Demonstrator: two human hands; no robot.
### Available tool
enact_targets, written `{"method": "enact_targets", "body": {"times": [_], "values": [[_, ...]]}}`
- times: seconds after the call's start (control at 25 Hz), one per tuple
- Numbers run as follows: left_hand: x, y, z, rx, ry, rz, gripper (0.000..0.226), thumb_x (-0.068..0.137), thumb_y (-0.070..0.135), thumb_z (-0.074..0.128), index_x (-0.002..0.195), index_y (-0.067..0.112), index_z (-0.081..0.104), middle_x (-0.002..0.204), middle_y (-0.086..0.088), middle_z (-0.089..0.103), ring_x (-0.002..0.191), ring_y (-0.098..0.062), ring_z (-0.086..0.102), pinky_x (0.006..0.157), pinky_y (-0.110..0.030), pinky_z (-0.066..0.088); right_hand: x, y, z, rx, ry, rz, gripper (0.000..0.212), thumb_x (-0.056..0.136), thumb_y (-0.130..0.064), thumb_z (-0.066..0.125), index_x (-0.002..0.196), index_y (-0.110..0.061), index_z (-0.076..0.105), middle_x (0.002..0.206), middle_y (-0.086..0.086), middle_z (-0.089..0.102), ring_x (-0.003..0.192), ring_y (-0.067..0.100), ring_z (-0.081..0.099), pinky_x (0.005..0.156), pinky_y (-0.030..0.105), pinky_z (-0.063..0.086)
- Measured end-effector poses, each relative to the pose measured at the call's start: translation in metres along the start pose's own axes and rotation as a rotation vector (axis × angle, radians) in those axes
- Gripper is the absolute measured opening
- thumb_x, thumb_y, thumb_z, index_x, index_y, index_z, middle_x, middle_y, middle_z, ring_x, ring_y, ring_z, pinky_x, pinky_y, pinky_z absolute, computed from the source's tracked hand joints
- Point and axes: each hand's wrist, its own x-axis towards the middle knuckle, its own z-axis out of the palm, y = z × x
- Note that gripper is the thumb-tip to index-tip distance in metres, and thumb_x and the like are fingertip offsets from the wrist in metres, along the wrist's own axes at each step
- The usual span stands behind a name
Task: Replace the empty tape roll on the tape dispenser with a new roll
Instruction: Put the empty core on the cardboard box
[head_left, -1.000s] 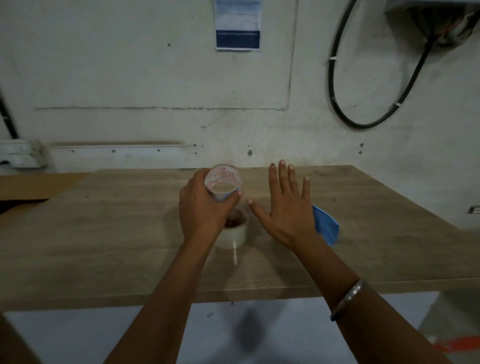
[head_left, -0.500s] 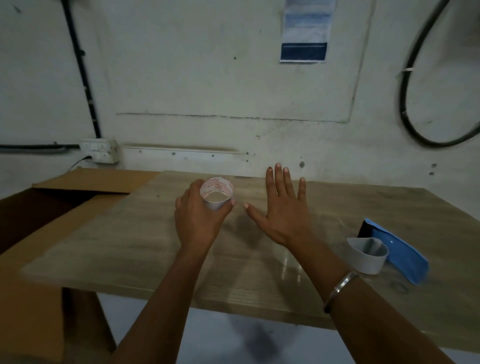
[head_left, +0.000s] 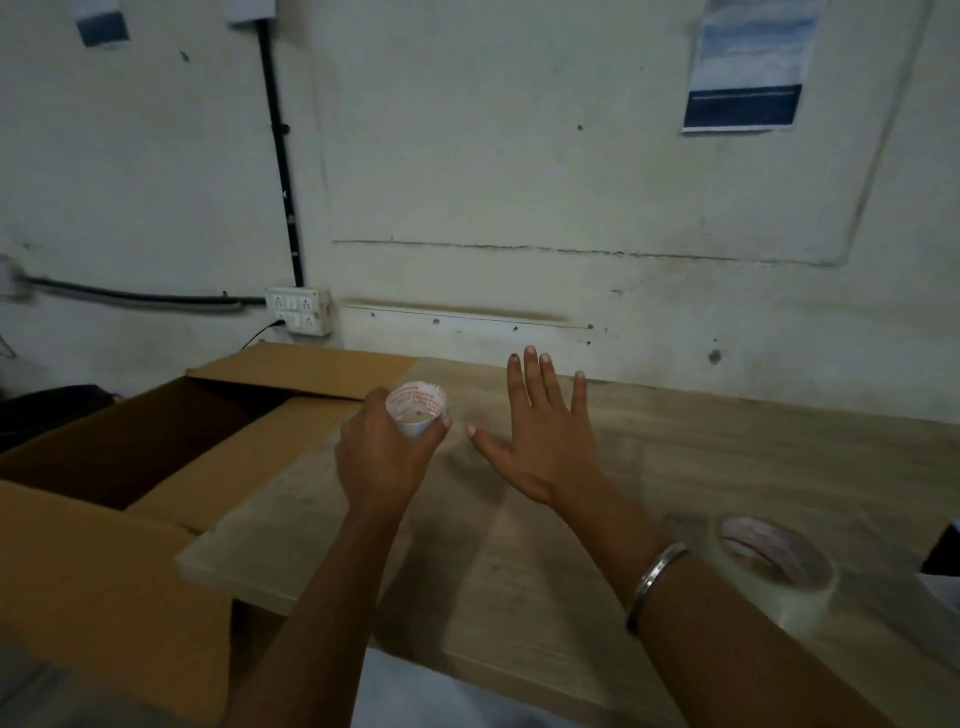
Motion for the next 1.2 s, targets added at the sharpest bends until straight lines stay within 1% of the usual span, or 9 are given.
{"method": "enact_targets", "body": {"times": [0.16,0.32,0.56,0.68,0.8,0.88,0.92,1.08,1.2], "values": [[0.028,-0.04,0.001,0.083,-0.006,-0.057,0.078,0.067,0.066,0.072,0.122,0.013,0.058,0.116,-0.01,0.068,0.104,-0.033,0.064,0.079,-0.04,0.054,0.023,-0.029,0.028,0.026,-0.032,-0.051,0.098,0.086,-0.078,0.018,0.157,-0.015,-0.007,0.165,0.008,-0.014,0.151,0.023,-0.015,0.119,0.056,-0.011],[0.045,-0.069,0.001,0.158,-0.046,-0.141,0.076,0.07,0.06,0.073,0.121,0.008,0.054,0.119,-0.015,0.066,0.108,-0.037,0.062,0.082,-0.043,0.052,0.037,-0.053,0.049,0.045,-0.067,-0.088,0.098,0.086,-0.077,0.018,0.157,-0.014,-0.006,0.165,0.009,-0.012,0.151,0.023,-0.014,0.119,0.057,-0.009],[0.048,-0.088,0.005,0.183,-0.122,-0.232,0.076,0.072,0.057,0.072,0.125,0.008,0.048,0.122,-0.015,0.063,0.109,-0.036,0.061,0.085,-0.042,0.052,0.044,-0.069,0.069,0.037,-0.137,-0.092,0.098,0.086,-0.078,0.016,0.156,-0.016,-0.008,0.165,0.008,-0.013,0.151,0.023,-0.014,0.119,0.057,-0.008],[0.047,-0.087,0.006,0.166,-0.162,-0.277,0.08,0.073,0.056,0.072,0.131,0.008,0.043,0.128,-0.015,0.058,0.113,-0.036,0.058,0.086,-0.043,0.05,0.043,-0.067,0.073,0.046,-0.156,-0.078,0.098,0.085,-0.079,0.016,0.156,-0.016,-0.008,0.165,0.008,-0.013,0.151,0.023,-0.015,0.118,0.057,-0.009],[0.043,-0.08,0.002,0.213,-0.148,-0.235,0.096,0.074,0.053,0.073,0.144,0.005,0.031,0.144,-0.02,0.043,0.13,-0.039,0.044,0.1,-0.047,0.043,0.041,-0.063,0.067,0.042,-0.158,-0.065,0.099,0.085,-0.08,0.015,0.156,-0.016,-0.008,0.165,0.009,-0.013,0.152,0.024,-0.014,0.118,0.057,-0.009],[0.039,-0.07,0.0,0.222,-0.097,-0.166,0.097,0.077,0.051,0.07,0.148,0.002,0.027,0.153,-0.023,0.032,0.14,-0.04,0.032,0.111,-0.049,0.034,0.039,-0.058,0.059,0.038,-0.15,-0.064,0.099,0.085,-0.08,0.015,0.156,-0.016,-0.009,0.165,0.009,-0.014,0.152,0.024,-0.013,0.119,0.057,-0.008],[0.037,-0.063,0.0,0.22,-0.09,-0.133,0.095,0.079,0.05,0.068,0.148,0.001,0.026,0.155,-0.024,0.029,0.143,-0.041,0.028,0.114,-0.05,0.031,0.037,-0.055,0.053,0.037,-0.142,-0.063,0.099,0.085,-0.08,0.015,0.156,-0.015,-0.009,0.165,0.009,-0.014,0.152,0.025,-0.013,0.119,0.057,-0.007],[0.025,-0.029,0.003,0.157,-0.15,-0.062,0.083,0.086,0.043,0.062,0.149,0.002,0.028,0.16,-0.025,0.02,0.148,-0.039,0.016,0.116,-0.052,0.025,0.025,-0.038,0.03,0.034,-0.116,-0.044,0.098,0.086,-0.078,0.017,0.156,-0.014,-0.009,0.165,0.01,-0.014,0.152,0.024,-0.012,0.119,0.057,-0.006],[0.007,-0.003,0.003,0.119,-0.182,-0.005,0.079,0.087,0.04,0.063,0.149,0.004,0.03,0.161,-0.024,0.018,0.149,-0.038,0.014,0.116,-0.052,0.025,0.009,-0.02,0.008,0.027,-0.09,-0.022,0.098,0.087,-0.078,0.019,0.156,-0.014,-0.008,0.165,0.01,-0.012,0.152,0.025,-0.012,0.12,0.056,-0.007]]}}
